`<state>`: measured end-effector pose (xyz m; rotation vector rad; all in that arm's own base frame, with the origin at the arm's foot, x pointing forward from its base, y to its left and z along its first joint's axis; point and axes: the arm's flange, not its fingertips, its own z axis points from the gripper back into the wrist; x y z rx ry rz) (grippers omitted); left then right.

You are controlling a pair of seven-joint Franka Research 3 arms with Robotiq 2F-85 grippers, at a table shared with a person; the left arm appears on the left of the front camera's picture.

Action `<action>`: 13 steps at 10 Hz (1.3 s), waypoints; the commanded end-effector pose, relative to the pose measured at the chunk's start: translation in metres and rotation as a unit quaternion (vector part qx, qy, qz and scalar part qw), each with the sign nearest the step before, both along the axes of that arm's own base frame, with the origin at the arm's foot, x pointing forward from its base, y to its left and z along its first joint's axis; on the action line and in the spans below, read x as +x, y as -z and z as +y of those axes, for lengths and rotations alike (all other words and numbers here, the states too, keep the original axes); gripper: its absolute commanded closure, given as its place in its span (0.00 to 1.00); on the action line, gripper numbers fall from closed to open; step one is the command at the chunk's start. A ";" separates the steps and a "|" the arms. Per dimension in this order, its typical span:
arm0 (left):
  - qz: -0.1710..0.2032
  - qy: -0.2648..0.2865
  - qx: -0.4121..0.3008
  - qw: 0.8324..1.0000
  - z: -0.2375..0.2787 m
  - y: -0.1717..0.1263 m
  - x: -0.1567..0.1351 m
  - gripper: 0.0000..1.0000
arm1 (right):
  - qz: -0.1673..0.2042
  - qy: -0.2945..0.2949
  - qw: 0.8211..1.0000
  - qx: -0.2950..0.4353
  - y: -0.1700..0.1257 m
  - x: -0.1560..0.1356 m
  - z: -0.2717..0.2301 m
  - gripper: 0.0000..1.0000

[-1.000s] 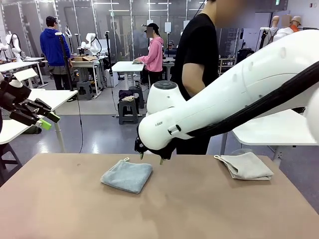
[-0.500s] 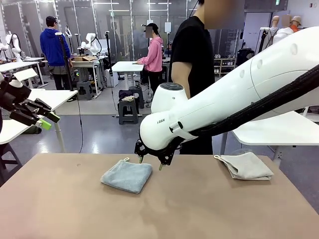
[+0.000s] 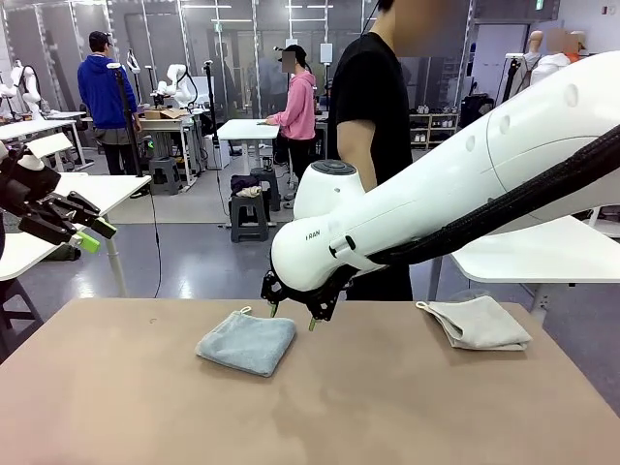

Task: Fold the towels and place them in the basket.
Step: When a person lays out a Towel with hook on the table, fold it in half twice, then stack the folded Towel with hook on the right side of the table.

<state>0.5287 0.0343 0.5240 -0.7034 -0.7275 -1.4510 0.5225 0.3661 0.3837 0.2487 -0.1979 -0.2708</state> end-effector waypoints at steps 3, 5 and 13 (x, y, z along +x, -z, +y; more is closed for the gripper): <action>0.003 -0.007 0.008 1.000 -0.001 -0.002 -0.002 0.34 | 0.000 0.000 1.000 0.000 -0.002 0.001 0.000 0.14; 0.003 -0.007 0.008 1.000 -0.001 -0.002 -0.002 0.34 | 0.000 0.000 1.000 0.000 -0.002 0.001 0.000 0.14; 0.003 -0.007 0.008 1.000 -0.001 -0.002 -0.002 0.34 | -0.028 0.053 0.998 0.004 0.042 -0.011 0.022 0.14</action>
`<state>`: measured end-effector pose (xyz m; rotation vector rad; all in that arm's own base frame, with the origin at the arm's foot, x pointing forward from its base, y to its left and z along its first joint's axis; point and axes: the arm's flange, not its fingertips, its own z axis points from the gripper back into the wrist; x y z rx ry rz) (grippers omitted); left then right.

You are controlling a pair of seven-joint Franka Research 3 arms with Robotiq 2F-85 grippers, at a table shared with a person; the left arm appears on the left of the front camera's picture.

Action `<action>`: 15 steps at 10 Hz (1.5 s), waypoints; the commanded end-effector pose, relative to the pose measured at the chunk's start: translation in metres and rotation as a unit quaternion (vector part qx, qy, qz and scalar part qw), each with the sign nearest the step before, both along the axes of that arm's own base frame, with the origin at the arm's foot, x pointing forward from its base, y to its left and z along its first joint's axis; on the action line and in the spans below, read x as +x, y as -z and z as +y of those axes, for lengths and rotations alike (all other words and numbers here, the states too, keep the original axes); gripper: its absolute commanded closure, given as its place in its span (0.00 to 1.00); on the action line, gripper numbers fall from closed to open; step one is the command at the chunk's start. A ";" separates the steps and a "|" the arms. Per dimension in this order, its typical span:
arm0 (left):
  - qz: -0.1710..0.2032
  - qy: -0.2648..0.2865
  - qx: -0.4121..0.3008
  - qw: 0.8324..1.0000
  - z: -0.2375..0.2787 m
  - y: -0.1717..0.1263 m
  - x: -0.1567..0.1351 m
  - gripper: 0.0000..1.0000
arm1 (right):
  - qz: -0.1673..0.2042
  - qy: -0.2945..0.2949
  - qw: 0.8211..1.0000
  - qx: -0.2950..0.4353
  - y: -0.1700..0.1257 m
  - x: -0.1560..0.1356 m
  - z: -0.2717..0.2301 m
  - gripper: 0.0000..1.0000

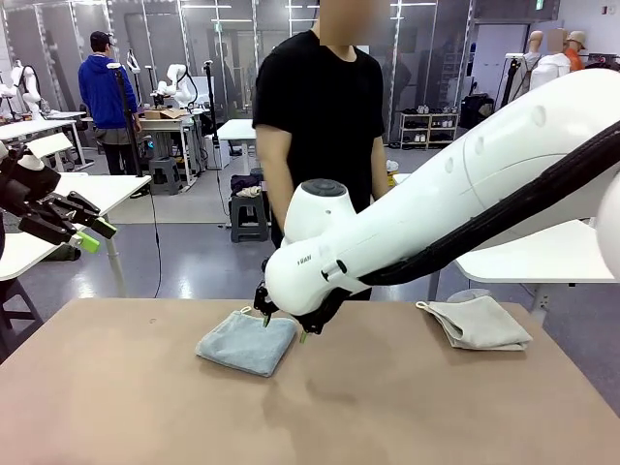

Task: Fold the towels and place them in the basket.
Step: Stack the folded Towel with hook on the right side of the table.

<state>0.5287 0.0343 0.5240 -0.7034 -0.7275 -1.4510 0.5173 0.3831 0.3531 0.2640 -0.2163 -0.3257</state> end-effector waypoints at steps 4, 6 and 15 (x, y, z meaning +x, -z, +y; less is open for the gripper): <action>0.003 -0.007 0.008 1.000 -0.001 -0.002 -0.002 0.34 | -0.025 0.027 0.999 -0.028 0.041 -0.002 0.014 0.14; 0.003 -0.007 0.008 1.000 -0.001 -0.002 -0.002 0.34 | -0.034 0.028 0.999 -0.030 0.046 0.004 0.021 0.14; 0.003 -0.007 0.008 1.000 -0.001 -0.002 -0.002 0.34 | -0.034 0.035 0.999 -0.004 0.063 0.024 0.029 0.34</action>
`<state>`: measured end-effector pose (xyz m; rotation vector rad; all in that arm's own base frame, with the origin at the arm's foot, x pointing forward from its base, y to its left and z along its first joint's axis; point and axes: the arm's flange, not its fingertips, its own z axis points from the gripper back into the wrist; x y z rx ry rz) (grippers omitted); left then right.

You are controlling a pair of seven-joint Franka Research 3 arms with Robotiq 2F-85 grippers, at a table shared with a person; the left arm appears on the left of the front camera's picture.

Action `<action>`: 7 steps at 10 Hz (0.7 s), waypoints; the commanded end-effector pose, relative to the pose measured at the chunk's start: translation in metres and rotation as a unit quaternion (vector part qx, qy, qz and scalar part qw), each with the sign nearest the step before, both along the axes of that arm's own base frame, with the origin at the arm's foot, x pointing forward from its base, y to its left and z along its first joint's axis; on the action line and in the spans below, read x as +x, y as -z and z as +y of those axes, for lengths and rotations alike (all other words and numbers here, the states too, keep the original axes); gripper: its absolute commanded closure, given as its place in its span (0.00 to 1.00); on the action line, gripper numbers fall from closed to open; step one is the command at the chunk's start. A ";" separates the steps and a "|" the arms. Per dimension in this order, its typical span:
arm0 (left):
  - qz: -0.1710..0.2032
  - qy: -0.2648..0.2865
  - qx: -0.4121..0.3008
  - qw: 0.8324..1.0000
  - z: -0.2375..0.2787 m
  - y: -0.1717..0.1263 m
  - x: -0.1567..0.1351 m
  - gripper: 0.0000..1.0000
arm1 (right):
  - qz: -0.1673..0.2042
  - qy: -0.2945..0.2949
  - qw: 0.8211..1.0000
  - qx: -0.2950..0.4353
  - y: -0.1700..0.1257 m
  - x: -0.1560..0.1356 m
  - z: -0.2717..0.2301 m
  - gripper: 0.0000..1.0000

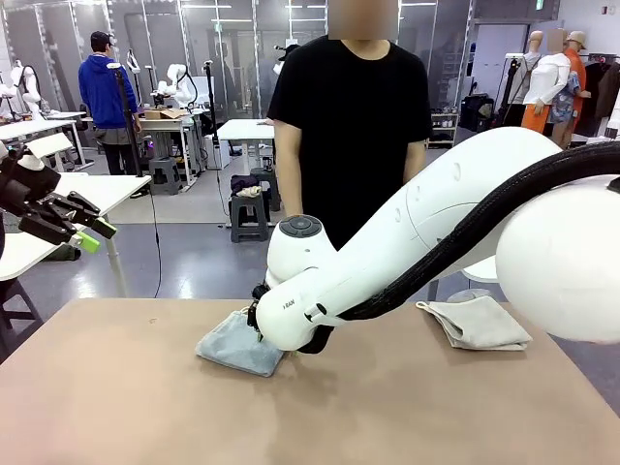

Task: Fold the towels and place them in the basket.
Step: Stack the folded Towel with hook on the right side of the table.

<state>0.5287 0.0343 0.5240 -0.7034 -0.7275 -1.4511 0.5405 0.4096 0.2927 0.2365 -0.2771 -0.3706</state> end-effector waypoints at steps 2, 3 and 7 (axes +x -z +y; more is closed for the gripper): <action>0.003 -0.007 0.008 1.000 -0.001 -0.002 -0.002 0.34 | -0.010 0.008 1.000 0.007 0.003 0.000 0.002 0.54; 0.003 -0.007 0.008 1.000 -0.001 -0.002 -0.002 0.34 | -0.011 0.007 1.000 0.005 0.003 0.001 0.002 0.37; 0.003 -0.007 0.008 1.000 -0.001 -0.002 -0.002 0.34 | -0.017 -0.009 1.000 0.002 0.001 -0.001 0.002 0.77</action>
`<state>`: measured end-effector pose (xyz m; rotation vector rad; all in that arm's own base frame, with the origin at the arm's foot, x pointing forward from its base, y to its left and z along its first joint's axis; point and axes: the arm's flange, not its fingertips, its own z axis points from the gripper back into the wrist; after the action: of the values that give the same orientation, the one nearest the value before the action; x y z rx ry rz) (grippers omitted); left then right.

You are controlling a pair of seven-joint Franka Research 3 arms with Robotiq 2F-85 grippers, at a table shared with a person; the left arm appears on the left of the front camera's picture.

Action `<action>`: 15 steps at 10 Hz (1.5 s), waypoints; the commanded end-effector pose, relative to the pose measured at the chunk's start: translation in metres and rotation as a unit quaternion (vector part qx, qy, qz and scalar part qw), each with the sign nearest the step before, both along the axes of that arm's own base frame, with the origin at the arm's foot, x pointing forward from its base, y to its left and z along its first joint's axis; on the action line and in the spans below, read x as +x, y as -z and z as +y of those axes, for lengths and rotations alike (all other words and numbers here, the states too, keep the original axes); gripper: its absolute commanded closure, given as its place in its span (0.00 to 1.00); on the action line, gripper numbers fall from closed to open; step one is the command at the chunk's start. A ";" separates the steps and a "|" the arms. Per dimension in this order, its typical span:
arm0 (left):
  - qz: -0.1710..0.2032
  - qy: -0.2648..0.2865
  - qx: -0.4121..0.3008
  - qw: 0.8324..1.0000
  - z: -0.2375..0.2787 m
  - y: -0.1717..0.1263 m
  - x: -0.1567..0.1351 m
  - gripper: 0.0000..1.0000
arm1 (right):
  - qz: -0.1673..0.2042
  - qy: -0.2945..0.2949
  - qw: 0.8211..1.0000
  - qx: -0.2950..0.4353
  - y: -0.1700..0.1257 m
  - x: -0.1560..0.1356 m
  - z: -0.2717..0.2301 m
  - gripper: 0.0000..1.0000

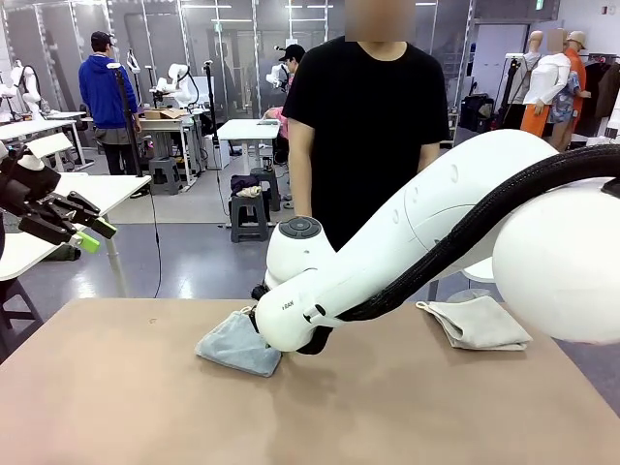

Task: Fold the towels and place them in the basket.
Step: Stack the folded Towel with hook on the right side of the table.

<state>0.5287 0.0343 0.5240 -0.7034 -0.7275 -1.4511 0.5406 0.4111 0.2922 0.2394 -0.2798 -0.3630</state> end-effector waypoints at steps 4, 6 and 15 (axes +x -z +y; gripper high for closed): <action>0.003 -0.007 0.008 1.000 -0.001 -0.002 -0.002 0.34 | -0.011 -0.033 0.999 -0.002 -0.003 0.002 0.000 1.00; 0.003 -0.007 0.008 1.000 -0.001 -0.002 -0.002 0.34 | -0.012 -0.047 0.999 0.015 -0.007 0.008 -0.001 1.00; 0.003 -0.007 0.008 1.000 -0.001 -0.002 -0.002 0.34 | -0.037 -0.151 0.987 -0.042 -0.062 0.024 -0.034 0.94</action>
<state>0.5287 0.0343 0.5240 -0.7033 -0.7275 -1.4510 0.5547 0.3978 0.3305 0.2325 -0.3222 -0.1225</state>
